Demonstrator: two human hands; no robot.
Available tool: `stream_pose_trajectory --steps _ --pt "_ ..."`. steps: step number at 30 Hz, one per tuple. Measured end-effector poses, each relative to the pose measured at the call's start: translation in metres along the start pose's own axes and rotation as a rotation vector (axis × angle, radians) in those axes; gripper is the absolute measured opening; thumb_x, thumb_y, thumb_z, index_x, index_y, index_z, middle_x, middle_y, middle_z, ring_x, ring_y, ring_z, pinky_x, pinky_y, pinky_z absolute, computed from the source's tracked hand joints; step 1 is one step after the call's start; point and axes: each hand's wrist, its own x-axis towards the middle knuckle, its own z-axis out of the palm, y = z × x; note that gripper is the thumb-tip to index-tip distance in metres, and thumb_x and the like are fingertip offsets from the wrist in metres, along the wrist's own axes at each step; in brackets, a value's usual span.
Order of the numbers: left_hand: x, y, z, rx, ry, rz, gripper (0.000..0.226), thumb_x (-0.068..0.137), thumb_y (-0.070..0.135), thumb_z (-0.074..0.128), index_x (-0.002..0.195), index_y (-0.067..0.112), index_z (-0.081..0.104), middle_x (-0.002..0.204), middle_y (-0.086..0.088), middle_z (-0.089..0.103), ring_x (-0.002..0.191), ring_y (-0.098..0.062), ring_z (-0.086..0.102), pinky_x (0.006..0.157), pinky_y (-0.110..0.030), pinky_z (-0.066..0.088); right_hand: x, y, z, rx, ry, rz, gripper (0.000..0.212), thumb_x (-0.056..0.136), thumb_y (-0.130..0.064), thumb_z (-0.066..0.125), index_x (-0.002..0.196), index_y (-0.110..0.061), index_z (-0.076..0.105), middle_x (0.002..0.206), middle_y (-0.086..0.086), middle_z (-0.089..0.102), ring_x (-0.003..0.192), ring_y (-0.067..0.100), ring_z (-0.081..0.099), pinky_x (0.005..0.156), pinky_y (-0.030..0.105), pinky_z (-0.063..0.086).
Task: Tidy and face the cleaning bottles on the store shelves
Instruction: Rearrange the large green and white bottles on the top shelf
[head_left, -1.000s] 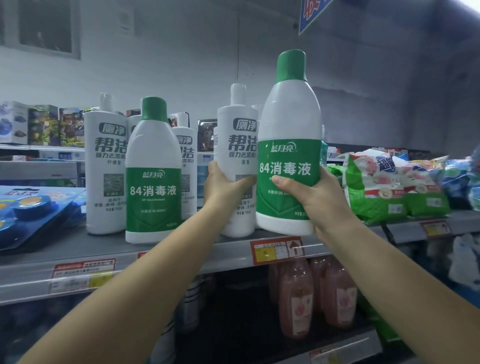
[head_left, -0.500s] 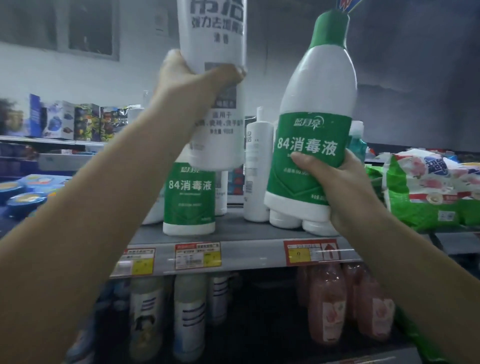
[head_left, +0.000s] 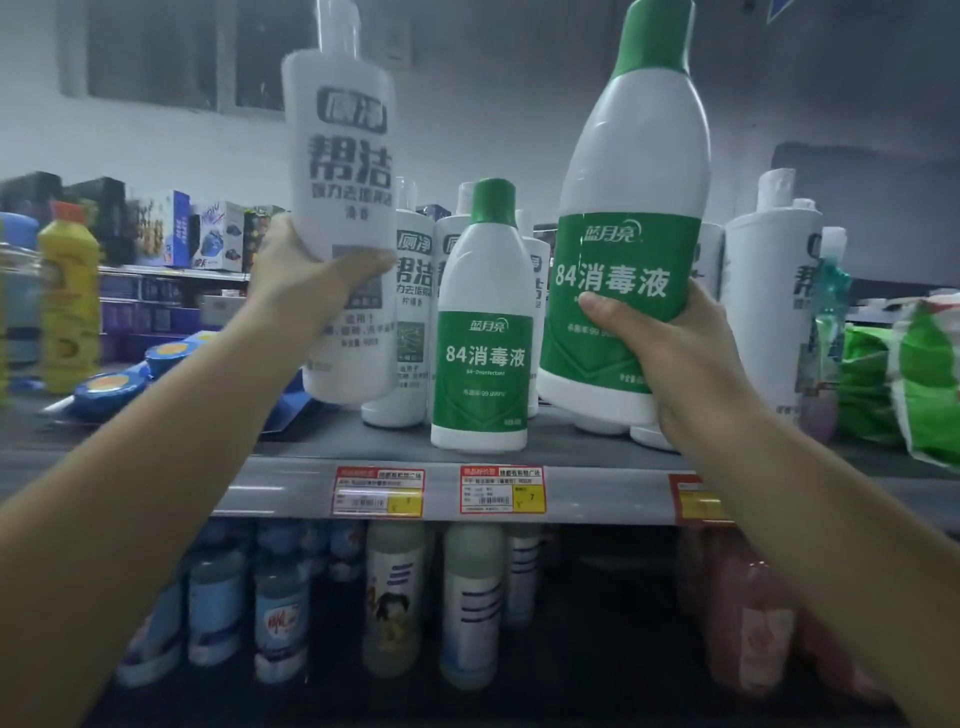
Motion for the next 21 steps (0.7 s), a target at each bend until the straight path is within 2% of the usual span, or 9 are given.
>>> stream_pose_trajectory --steps 3,8,11,16,21 --pt "0.005 -0.023 0.001 -0.008 0.006 -0.025 0.064 0.061 0.034 0.081 0.114 0.017 0.049 0.106 0.002 0.063 0.094 -0.016 0.063 0.075 -0.035 0.053 0.000 0.001 0.000 -0.021 0.015 -0.011 0.025 0.074 -0.014 0.076 0.092 -0.028 0.066 0.095 -0.003 0.073 0.088 0.014 0.071 0.083 0.039 0.057" --pt "0.004 -0.044 0.021 -0.013 0.040 -0.071 0.061 0.060 0.033 0.082 0.109 0.021 0.048 0.101 0.002 0.062 0.091 -0.017 0.061 0.082 -0.041 0.053 0.002 0.005 -0.003 -0.084 0.042 -0.007 0.028 0.072 -0.017 0.077 0.095 -0.029 0.065 0.095 -0.005 0.073 0.087 0.012 0.071 0.083 0.039 0.057" --pt "0.005 -0.051 0.029 0.008 0.019 -0.095 0.062 0.058 0.035 0.082 0.109 0.021 0.048 0.102 0.001 0.062 0.091 -0.020 0.062 0.081 -0.042 0.053 0.001 0.007 -0.003 -0.109 0.043 -0.011 0.028 0.072 -0.017 0.077 0.093 -0.030 0.065 0.093 -0.007 0.073 0.085 0.010 0.071 0.081 0.037 0.058" --pt "0.004 -0.061 0.035 0.068 -0.018 -0.091 0.059 0.063 0.032 0.080 0.109 0.021 0.045 0.103 -0.001 0.059 0.092 -0.020 0.059 0.073 -0.037 0.051 0.002 0.013 -0.001 -0.113 0.055 0.005 0.032 0.072 -0.020 0.078 0.100 -0.027 0.066 0.096 -0.006 0.073 0.087 0.011 0.070 0.082 0.037 0.057" --pt "0.010 -0.063 0.035 0.114 -0.044 -0.095 0.061 0.064 0.036 0.078 0.112 0.020 0.044 0.101 -0.001 0.059 0.087 -0.017 0.058 0.058 -0.028 0.044 0.004 0.021 0.002 -0.105 0.056 0.018 0.034 0.070 -0.018 0.078 0.101 -0.025 0.065 0.097 -0.004 0.073 0.089 0.014 0.070 0.083 0.040 0.057"
